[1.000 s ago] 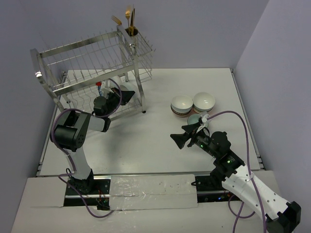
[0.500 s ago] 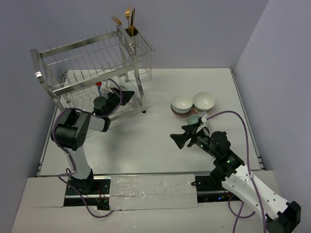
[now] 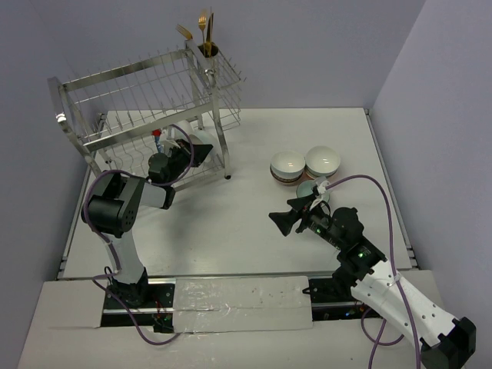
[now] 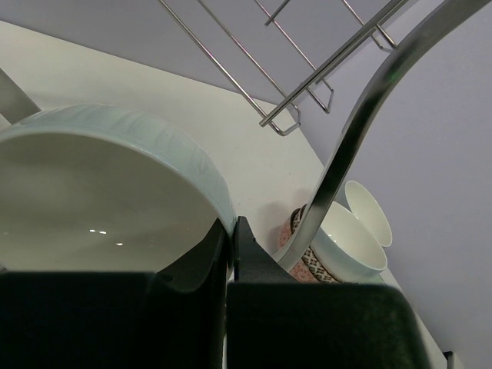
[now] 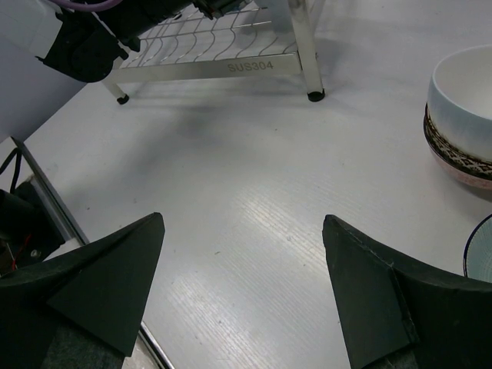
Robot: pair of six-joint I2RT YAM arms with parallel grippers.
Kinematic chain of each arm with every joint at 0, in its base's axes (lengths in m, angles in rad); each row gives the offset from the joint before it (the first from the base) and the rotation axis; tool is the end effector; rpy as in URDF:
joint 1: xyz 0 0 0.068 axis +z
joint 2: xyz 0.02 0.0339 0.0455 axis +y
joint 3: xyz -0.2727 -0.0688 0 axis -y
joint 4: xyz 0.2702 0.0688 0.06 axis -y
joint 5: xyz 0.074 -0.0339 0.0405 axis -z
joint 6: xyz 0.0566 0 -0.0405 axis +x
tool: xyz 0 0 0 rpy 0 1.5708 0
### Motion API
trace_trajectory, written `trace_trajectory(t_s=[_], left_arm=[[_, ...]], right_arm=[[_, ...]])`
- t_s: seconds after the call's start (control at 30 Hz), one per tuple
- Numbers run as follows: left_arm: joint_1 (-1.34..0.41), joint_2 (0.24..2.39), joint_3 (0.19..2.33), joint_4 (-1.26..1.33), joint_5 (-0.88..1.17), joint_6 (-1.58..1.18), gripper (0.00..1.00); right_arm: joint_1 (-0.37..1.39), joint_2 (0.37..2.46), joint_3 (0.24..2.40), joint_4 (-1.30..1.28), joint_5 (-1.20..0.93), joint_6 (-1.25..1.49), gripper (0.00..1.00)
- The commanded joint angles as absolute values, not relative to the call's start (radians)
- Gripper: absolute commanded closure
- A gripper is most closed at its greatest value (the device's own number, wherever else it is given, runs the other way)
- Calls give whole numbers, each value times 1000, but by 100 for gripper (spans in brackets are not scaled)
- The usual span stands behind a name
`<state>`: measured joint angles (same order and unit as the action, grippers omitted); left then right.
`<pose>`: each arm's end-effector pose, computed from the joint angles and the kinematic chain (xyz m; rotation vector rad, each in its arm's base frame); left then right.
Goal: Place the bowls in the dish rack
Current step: Insert the bowl into the dish rack.
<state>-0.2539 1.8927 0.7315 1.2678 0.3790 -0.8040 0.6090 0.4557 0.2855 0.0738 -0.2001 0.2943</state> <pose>0.3769 -0.1194 0.1617 -0.1021 1.5742 -1.1217 0.1416 0.1125 0.2344 -0.4267 1.6834 0.8415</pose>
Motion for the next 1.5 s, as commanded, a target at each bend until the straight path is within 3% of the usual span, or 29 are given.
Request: trace_trajectory(t_s=[0.0,0.57,1.47], left_arm=[[-261,1899,747,1865,397,-770,100],[-270,1933,828,1867,423,-712,100],[-314,1970,692,1865,359,-663,100]], right_arm=[[615,466,318,97,-202,278,9],[615,488,321,86,-184,265,9],[617,512,325,91,-181,256,9]])
